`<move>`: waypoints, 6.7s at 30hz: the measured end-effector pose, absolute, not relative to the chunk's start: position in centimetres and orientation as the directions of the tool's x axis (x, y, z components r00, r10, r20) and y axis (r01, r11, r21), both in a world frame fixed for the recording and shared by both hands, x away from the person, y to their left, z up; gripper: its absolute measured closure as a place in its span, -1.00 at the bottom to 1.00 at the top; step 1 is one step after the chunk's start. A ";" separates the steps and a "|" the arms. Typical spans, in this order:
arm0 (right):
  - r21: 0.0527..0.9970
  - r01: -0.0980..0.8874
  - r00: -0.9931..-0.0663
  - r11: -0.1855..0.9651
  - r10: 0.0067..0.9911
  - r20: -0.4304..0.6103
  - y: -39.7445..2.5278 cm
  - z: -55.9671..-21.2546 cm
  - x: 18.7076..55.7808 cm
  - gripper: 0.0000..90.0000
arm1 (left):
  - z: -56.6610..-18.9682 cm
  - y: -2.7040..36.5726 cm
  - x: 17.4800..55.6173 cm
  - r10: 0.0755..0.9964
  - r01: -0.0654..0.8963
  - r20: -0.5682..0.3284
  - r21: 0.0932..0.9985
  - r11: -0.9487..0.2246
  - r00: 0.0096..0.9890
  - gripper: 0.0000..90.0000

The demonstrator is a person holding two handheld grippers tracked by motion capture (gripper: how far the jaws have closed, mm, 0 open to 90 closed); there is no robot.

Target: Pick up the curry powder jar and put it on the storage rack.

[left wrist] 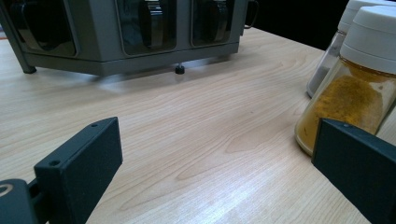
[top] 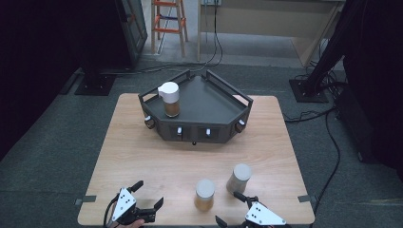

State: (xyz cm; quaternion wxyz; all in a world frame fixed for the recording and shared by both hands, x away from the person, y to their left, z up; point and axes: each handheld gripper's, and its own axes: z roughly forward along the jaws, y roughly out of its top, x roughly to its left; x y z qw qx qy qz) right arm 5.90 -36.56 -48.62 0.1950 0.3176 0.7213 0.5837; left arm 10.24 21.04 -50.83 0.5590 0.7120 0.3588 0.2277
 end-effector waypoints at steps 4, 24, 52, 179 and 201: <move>0.963 0.236 -0.730 0.127 0.677 0.090 -36.2 -48.7 6.3 -0.95 | -50.8 21.0 10.2 0.766 0.256 -0.077 0.960 -0.117 0.639 -0.96; 0.960 0.232 -0.748 0.155 0.660 0.074 -33.4 -48.7 8.8 -0.94 | -50.8 21.1 10.1 0.768 0.249 -0.076 0.962 -0.112 0.636 -0.96; 0.954 0.245 -0.735 0.174 0.675 0.066 -30.9 -49.1 11.0 -0.63 | -50.8 21.3 10.0 0.770 0.246 -0.082 0.964 -0.098 0.632 -0.96; 0.922 0.298 -0.499 0.247 0.864 -0.070 -21.9 -30.5 34.6 -0.25 | -50.8 21.6 10.1 0.762 0.247 -0.096 0.965 -0.086 0.640 -0.96; 0.913 0.337 -0.475 0.231 0.879 -0.047 -20.6 -32.0 36.2 -0.25 | -50.8 21.6 10.0 0.761 0.244 -0.096 0.966 -0.084 0.642 -0.96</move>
